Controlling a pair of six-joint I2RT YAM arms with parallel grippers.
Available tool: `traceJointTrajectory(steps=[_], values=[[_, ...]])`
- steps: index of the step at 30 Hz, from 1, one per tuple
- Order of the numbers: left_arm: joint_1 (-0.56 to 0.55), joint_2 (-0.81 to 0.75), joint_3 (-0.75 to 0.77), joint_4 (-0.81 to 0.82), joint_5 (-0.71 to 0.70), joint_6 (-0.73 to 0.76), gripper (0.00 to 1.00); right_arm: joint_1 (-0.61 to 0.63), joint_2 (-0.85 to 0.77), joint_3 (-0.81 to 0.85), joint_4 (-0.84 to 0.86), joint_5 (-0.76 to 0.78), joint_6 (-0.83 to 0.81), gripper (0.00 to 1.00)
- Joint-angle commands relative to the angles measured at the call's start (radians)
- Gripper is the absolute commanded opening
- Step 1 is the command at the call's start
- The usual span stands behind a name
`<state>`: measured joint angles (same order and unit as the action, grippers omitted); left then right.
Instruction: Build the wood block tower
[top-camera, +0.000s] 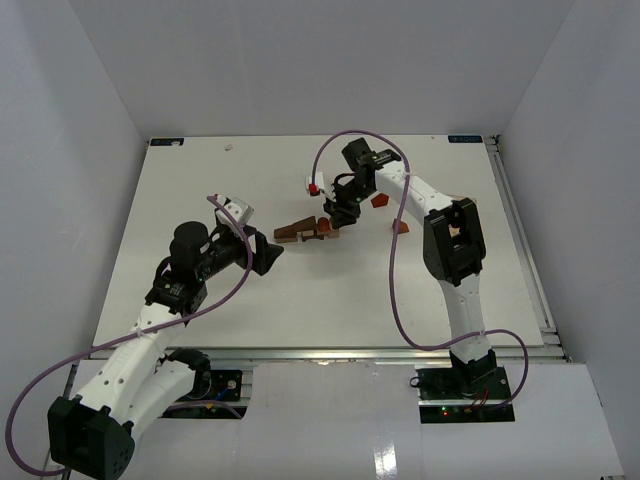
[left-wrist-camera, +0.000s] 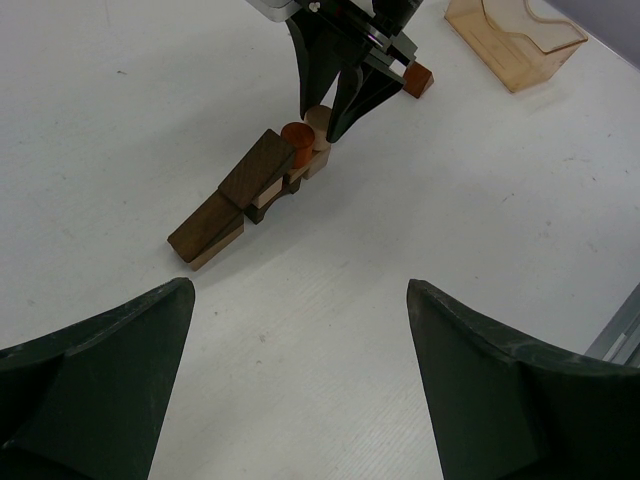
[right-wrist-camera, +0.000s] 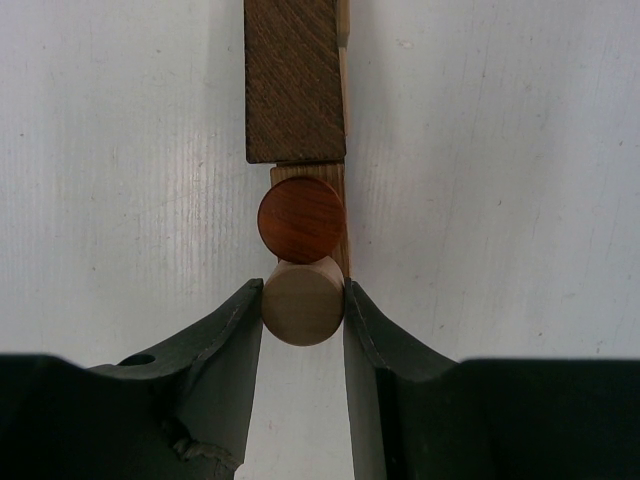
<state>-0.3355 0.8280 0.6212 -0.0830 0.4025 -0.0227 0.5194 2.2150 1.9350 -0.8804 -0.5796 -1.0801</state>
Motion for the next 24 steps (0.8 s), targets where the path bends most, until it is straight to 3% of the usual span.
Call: traceJointTrajectory(steps=[1, 24], values=[[0.003, -0.021, 0.025, -0.006, 0.005, 0.006, 0.98, 0.007, 0.002, 0.035, 0.019, -0.016, 0.009, 0.15], [0.003, -0.02, 0.025, -0.006, 0.005, 0.007, 0.98, 0.007, 0.004, 0.039, 0.031, -0.007, 0.018, 0.25]])
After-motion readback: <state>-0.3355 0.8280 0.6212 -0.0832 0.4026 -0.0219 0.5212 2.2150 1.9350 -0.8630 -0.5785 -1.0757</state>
